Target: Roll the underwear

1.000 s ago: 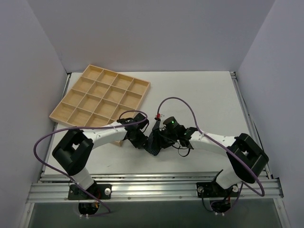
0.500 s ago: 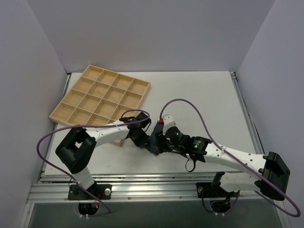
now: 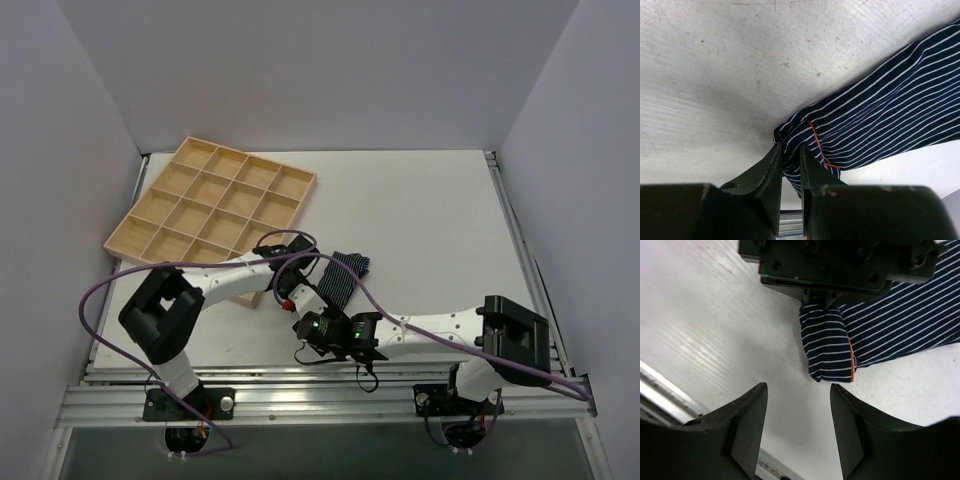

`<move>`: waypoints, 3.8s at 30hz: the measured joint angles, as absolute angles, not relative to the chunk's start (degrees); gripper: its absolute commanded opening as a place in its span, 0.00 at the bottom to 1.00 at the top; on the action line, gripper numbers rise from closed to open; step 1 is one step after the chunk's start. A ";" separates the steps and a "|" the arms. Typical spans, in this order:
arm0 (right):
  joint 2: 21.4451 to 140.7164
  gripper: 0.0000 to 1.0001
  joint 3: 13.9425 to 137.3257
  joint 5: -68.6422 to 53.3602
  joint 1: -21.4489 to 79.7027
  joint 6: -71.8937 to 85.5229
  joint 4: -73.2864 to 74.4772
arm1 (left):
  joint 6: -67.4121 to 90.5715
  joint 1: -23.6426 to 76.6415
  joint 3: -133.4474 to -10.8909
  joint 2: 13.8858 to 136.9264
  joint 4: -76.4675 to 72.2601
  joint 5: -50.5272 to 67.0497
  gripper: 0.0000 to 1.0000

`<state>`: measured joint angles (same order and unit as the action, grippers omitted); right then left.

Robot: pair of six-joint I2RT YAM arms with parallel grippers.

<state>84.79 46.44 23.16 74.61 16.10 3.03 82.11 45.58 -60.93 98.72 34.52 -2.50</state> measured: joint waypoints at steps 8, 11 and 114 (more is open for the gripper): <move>91.20 0.49 49.39 27.44 74.67 14.79 3.68 | 81.69 45.56 -61.25 98.91 34.98 -2.31 0.02; 93.56 0.49 51.00 29.12 74.67 14.92 4.03 | 81.30 45.04 -61.67 99.26 35.46 -1.39 0.02; 100.14 0.04 26.65 -52.84 31.33 38.61 -49.89 | 9.28 27.38 -67.66 87.24 22.96 32.32 0.52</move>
